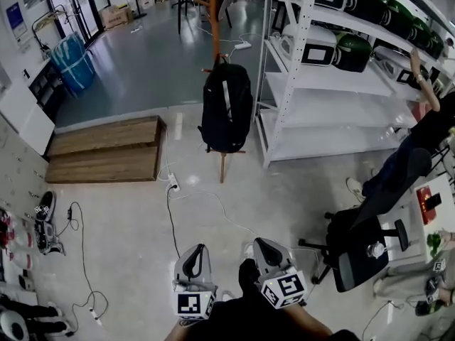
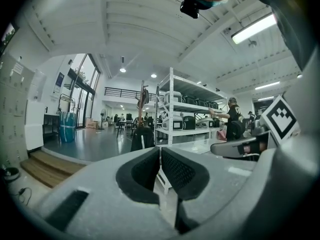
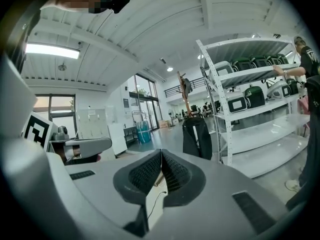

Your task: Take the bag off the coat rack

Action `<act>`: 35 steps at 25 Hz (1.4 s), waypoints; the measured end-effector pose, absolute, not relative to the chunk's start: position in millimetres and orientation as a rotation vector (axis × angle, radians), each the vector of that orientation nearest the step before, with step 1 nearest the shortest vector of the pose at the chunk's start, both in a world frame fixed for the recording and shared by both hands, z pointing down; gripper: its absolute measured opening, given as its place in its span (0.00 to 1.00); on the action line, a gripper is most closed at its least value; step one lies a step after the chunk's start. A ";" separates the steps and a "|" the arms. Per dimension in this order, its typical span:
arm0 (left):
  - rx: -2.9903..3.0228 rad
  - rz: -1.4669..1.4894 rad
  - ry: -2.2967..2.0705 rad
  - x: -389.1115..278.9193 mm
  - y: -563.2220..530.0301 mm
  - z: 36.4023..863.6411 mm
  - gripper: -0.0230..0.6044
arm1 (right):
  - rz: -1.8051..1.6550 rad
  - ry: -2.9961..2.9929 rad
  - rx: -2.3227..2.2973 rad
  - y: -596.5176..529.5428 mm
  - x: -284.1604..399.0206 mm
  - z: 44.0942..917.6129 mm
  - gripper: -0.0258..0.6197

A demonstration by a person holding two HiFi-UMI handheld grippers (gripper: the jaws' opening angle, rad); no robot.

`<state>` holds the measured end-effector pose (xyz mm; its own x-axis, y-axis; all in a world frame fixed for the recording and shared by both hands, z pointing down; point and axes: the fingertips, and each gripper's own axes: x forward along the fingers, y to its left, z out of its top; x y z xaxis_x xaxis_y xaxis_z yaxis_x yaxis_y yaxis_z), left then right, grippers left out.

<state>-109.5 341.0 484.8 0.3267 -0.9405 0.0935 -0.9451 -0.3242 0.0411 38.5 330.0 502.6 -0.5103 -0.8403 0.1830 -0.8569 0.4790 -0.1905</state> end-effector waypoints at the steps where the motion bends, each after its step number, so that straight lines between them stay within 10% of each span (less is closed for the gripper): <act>1: 2.484 0.082 -1.770 -105.3 328.2 482.6 0.08 | 0.402 -2.647 1.519 316.7 42.0 501.6 0.06; 35: 2.418 0.107 -1.824 -67.7 39.4 479.3 0.08 | 0.429 -2.650 1.437 15.2 78.8 504.9 0.06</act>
<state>-67.7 39.4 479.3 0.2753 -0.9534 0.1232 -0.9613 -0.2716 0.0459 78.8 15.2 504.9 -0.5511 -0.8059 0.2165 -0.8330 0.5161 -0.1992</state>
